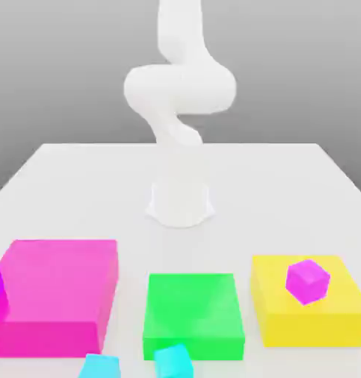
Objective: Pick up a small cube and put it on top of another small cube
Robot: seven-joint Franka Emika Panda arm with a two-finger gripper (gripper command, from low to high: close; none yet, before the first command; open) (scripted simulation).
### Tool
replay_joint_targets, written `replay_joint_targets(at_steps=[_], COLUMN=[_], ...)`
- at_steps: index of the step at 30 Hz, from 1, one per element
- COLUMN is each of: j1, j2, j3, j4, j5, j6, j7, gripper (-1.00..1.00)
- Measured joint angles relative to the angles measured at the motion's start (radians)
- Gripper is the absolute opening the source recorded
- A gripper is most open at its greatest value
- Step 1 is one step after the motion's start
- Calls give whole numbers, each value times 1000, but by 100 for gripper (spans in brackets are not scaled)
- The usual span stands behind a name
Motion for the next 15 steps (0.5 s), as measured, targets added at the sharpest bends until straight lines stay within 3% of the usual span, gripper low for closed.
replay_joint_targets(at_steps=[15], j1=[8], j2=[550], j3=[-110], j4=[0], j5=[78], j6=[164], j7=[-122], gripper=[0])
